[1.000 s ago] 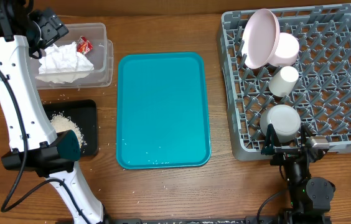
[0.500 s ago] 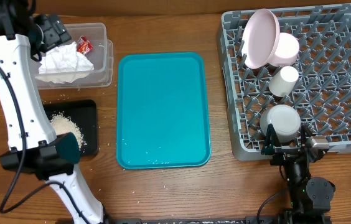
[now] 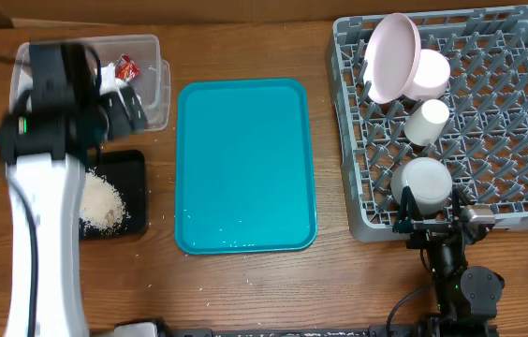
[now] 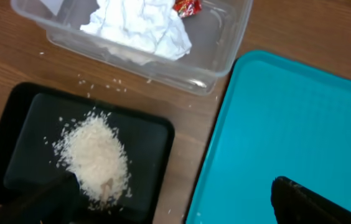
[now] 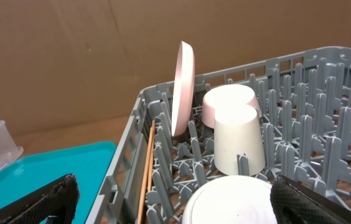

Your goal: Sort waste into correct bins and load items into the dishwasher

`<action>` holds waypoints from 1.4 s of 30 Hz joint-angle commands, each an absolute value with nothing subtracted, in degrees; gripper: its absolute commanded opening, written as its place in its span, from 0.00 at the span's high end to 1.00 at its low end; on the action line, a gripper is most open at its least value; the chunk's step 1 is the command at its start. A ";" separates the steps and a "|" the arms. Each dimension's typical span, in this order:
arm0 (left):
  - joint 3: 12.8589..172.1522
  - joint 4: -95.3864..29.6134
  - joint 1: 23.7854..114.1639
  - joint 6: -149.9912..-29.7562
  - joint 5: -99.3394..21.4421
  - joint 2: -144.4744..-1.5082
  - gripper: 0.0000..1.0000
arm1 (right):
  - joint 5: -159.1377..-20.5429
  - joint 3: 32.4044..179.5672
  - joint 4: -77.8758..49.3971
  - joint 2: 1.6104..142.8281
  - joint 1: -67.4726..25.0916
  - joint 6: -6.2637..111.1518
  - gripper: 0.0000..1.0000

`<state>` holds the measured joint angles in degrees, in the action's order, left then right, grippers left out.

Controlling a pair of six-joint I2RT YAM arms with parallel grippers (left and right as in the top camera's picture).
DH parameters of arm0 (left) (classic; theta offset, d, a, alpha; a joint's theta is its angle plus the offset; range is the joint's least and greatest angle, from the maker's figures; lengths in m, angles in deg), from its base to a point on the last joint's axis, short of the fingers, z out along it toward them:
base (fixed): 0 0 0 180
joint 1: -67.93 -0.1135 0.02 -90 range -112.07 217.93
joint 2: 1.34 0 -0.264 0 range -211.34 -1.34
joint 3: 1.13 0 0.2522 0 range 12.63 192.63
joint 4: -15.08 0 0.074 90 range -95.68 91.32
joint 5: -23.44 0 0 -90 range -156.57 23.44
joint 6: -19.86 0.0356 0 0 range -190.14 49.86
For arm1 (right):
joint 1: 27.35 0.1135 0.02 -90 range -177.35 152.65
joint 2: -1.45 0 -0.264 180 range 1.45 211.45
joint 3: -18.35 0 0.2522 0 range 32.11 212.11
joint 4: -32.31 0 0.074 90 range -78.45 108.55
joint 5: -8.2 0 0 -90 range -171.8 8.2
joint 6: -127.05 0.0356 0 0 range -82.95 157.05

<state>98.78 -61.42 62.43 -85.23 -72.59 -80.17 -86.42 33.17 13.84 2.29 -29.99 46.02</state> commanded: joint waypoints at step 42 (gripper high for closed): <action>12.79 1.13 62.73 -85.40 -65.20 -4.72 0.00 | -86.42 32.60 14.08 1.61 -30.38 45.76 0.00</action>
<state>14.85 0.37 62.52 -83.70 -65.66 -7.19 -86.44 33.17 13.79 2.29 -30.01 46.02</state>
